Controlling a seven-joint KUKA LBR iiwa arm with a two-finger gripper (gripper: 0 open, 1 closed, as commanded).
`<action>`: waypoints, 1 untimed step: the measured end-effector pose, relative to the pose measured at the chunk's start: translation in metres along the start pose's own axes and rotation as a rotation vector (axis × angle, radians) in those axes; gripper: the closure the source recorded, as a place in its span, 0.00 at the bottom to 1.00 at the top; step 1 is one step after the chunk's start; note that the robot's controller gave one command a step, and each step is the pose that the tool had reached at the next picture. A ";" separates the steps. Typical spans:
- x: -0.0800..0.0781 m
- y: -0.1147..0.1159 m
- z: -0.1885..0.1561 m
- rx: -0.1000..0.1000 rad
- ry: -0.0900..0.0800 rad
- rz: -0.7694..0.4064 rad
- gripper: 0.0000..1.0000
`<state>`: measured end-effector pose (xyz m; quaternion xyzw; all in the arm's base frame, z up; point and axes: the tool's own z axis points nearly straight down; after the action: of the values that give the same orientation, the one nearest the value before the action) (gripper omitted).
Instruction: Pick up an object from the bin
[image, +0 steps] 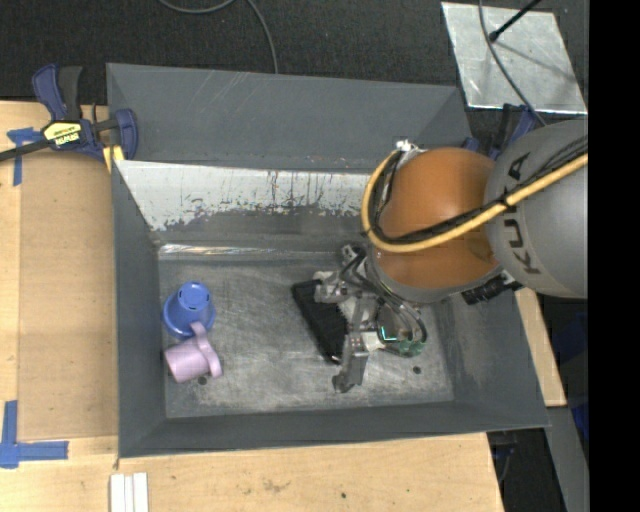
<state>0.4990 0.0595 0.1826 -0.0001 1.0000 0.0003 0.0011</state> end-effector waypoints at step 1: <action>-0.028 -0.028 0.006 0.000 -0.002 0.000 0.00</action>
Offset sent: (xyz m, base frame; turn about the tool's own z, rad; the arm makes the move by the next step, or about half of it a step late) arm 0.0264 -0.0220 -0.1126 -0.0521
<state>0.5269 0.0318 0.1763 0.0000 1.0000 0.0003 0.0019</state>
